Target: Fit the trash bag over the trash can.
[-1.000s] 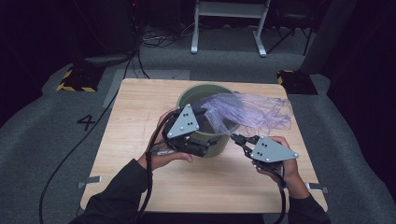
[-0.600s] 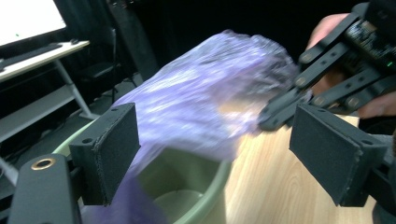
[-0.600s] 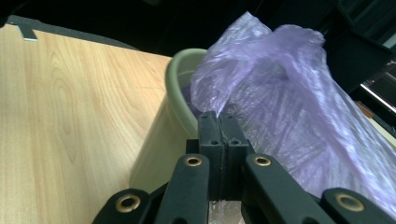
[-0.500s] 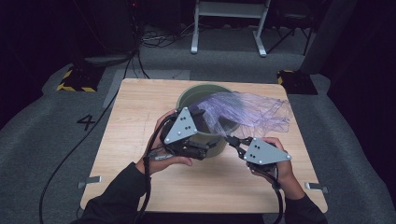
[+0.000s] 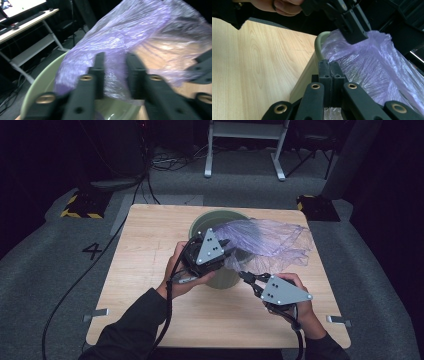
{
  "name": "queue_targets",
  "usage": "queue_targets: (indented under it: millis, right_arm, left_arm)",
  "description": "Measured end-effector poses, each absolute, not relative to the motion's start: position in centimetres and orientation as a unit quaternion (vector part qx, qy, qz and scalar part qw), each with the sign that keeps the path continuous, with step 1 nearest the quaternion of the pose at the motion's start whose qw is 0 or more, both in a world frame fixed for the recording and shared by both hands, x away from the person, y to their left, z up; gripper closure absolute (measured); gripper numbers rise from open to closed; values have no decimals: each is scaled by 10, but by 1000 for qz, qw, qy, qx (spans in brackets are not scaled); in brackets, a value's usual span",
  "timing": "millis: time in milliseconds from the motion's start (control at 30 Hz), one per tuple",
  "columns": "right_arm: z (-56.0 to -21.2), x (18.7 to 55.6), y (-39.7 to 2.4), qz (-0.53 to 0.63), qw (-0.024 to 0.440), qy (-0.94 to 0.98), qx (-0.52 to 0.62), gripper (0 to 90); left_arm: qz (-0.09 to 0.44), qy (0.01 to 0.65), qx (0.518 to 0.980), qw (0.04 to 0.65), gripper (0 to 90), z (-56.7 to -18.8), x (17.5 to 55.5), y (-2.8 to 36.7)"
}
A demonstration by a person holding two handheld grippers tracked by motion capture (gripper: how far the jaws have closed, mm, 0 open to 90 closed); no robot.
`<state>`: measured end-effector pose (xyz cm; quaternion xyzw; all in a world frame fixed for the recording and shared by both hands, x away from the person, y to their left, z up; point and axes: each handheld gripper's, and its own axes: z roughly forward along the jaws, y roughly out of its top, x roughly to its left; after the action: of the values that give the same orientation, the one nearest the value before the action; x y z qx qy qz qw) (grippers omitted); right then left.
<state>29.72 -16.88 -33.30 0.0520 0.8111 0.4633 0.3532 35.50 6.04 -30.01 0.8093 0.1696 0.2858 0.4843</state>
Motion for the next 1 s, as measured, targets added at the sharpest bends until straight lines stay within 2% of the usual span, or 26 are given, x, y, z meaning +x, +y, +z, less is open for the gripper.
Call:
queue_targets:
  millis: [67,133,267,433,533,800,900,1000]
  right_arm:
    - [-334,296,-169,466,352,810,52,898]
    - [-334,295,-170,469,351,809,51,875]
    - [-335,292,-175,485,351,799,56,771]
    - [-333,288,-193,511,354,779,87,570]
    - [-330,283,-205,523,363,764,106,493]
    - [-323,290,-243,521,414,722,191,344]
    - [-323,298,-252,493,449,717,202,322]
    - [-323,312,-267,498,450,707,223,300]
  left_arm:
    - [283,169,809,486,865,-300,357,63]
    - [286,168,808,487,894,-300,358,66]
    - [282,174,807,490,898,-301,360,72]
    - [286,179,805,488,899,-302,360,79]
    - [287,182,805,487,899,-303,359,83]
    - [281,188,804,489,899,-308,357,98]
    - [281,192,802,491,899,-309,356,105]
    - [278,198,801,493,899,-310,355,113]
